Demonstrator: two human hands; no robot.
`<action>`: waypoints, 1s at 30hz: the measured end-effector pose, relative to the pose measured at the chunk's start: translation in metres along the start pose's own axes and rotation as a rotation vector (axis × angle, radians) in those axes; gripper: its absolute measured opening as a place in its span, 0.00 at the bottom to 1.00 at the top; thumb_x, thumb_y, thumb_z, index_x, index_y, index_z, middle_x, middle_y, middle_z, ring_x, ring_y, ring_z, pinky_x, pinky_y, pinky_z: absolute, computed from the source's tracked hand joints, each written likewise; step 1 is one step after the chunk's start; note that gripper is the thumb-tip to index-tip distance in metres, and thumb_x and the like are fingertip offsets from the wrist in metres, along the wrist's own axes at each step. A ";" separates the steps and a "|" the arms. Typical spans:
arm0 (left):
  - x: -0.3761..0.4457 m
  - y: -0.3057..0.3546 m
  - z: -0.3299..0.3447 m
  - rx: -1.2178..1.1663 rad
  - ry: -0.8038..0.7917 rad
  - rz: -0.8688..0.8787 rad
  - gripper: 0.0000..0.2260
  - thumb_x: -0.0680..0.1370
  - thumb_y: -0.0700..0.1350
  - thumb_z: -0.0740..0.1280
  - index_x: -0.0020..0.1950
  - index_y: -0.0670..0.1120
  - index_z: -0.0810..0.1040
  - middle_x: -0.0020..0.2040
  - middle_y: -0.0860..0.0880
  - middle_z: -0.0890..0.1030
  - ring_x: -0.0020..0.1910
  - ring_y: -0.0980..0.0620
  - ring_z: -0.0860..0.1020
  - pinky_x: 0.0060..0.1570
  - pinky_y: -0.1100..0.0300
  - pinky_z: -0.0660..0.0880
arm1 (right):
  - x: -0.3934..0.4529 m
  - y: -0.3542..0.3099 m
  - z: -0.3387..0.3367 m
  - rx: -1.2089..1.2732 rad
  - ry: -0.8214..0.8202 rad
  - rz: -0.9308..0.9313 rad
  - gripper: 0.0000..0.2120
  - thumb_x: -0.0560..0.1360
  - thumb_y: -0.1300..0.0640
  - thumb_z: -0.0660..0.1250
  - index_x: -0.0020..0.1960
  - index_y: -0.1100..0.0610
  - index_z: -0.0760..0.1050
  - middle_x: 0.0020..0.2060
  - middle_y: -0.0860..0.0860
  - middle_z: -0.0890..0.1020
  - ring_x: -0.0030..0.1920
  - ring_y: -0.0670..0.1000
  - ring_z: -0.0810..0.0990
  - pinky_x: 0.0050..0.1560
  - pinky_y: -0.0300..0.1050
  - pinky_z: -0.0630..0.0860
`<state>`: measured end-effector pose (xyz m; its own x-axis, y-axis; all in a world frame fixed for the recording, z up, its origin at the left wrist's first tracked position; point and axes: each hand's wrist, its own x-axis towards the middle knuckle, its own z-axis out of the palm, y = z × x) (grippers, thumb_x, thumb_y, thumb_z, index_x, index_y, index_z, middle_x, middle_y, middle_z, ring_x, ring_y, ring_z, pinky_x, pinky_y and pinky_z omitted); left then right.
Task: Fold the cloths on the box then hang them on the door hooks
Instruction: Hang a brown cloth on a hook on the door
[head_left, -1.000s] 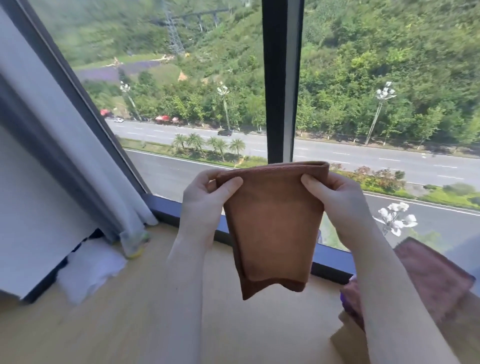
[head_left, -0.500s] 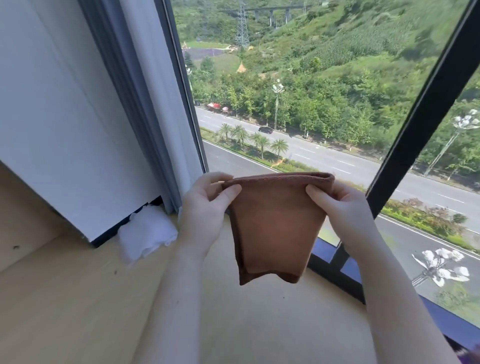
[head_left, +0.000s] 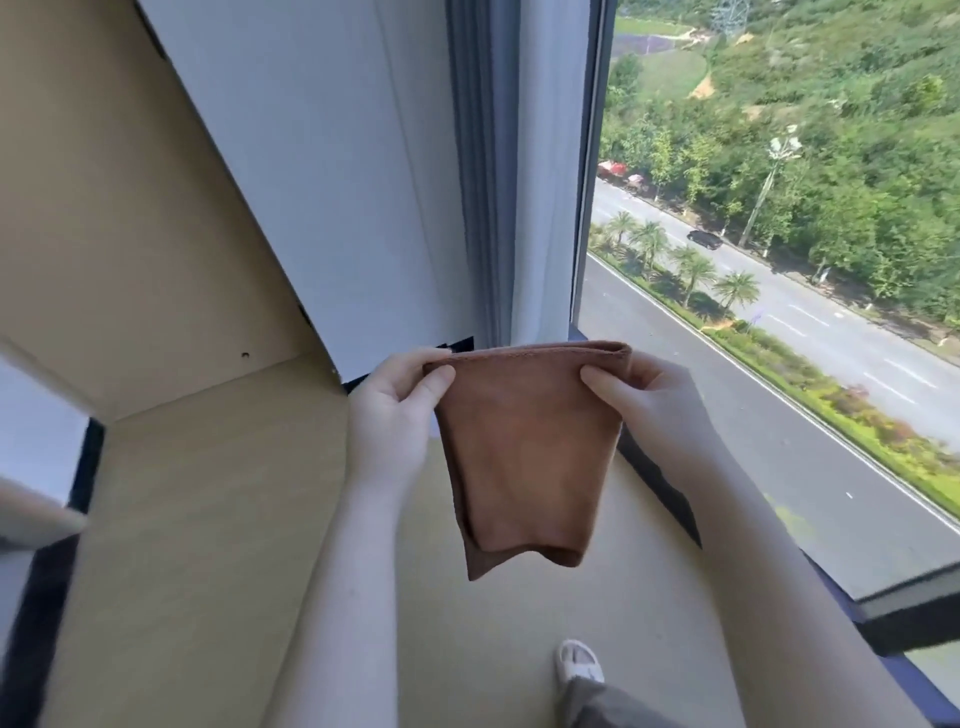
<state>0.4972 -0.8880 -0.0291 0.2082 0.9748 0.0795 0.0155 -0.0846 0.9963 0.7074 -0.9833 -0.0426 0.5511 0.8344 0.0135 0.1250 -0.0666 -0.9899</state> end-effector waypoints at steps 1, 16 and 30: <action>0.008 0.000 -0.003 0.017 0.035 0.000 0.10 0.79 0.38 0.71 0.46 0.53 0.85 0.45 0.55 0.87 0.46 0.58 0.83 0.49 0.61 0.79 | 0.015 -0.001 0.007 -0.013 -0.047 -0.007 0.06 0.78 0.59 0.72 0.49 0.51 0.87 0.46 0.50 0.89 0.48 0.46 0.86 0.60 0.53 0.80; 0.084 0.014 -0.029 0.182 0.465 -0.003 0.07 0.80 0.40 0.70 0.50 0.52 0.83 0.47 0.61 0.86 0.51 0.67 0.81 0.49 0.72 0.73 | 0.168 -0.029 0.087 -0.037 -0.495 -0.110 0.05 0.79 0.52 0.70 0.49 0.50 0.85 0.46 0.46 0.88 0.50 0.46 0.85 0.54 0.50 0.81; 0.155 -0.014 -0.129 0.162 0.542 -0.055 0.09 0.81 0.40 0.68 0.51 0.54 0.85 0.49 0.58 0.86 0.54 0.60 0.82 0.59 0.59 0.77 | 0.223 -0.028 0.235 -0.023 -0.593 -0.046 0.04 0.79 0.54 0.72 0.48 0.52 0.85 0.45 0.48 0.88 0.50 0.45 0.85 0.57 0.48 0.79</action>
<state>0.4028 -0.7094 -0.0268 -0.3280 0.9416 0.0761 0.1710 -0.0200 0.9851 0.6331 -0.6667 -0.0448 -0.0095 0.9995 -0.0316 0.1589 -0.0297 -0.9868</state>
